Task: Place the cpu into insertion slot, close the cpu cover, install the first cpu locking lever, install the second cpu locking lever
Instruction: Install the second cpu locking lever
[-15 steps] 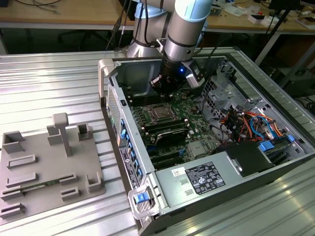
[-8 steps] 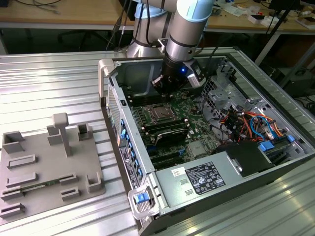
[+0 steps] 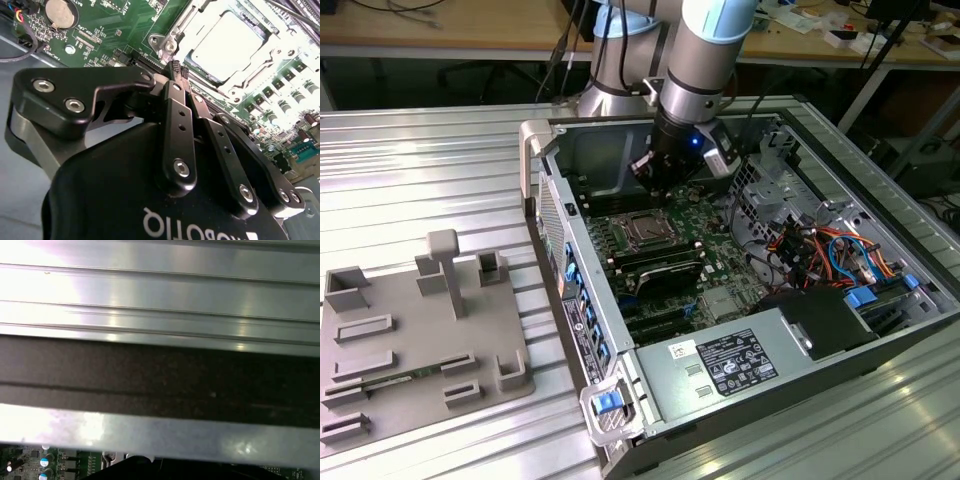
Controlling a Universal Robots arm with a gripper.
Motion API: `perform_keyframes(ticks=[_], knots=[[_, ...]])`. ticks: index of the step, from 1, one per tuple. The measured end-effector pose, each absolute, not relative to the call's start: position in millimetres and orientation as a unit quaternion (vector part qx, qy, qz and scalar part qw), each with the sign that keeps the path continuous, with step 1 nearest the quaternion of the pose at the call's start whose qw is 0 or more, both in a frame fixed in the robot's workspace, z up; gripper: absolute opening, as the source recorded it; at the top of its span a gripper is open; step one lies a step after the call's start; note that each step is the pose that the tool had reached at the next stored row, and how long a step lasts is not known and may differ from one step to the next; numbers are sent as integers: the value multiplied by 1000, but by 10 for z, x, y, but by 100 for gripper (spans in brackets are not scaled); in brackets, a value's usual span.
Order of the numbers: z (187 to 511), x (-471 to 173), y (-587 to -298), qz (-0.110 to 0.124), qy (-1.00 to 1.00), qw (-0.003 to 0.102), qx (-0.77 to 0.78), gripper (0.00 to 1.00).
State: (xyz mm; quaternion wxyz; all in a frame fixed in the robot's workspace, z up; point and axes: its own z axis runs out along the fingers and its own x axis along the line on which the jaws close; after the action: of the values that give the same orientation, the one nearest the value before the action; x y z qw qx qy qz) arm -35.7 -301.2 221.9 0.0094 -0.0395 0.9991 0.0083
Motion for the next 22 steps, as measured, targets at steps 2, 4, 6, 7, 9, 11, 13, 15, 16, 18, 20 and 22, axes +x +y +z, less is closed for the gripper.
perform_keyframes(ticks=[2,4,6,7,9,11,13,15,16,18,20,22], knots=[[2253,-358,-3015,8,999,9,-39,11],[2268,-357,-3042,8,999,9,-40,11],[2271,-357,-3092,8,999,9,-39,11],[2271,-357,-3118,8,999,9,-39,11],[2271,-357,-3162,8,999,9,-39,11],[2271,-357,-3204,8,999,9,-39,11],[2271,-357,-3246,8,999,9,-39,11],[2272,-357,-3284,8,999,9,-39,11],[2274,-357,-3303,8,999,9,-39,11],[2285,-357,-3339,8,999,9,-39,11],[2301,-357,-3379,7,999,9,-39,11],[2328,-357,-3415,6,999,9,-39,11]])
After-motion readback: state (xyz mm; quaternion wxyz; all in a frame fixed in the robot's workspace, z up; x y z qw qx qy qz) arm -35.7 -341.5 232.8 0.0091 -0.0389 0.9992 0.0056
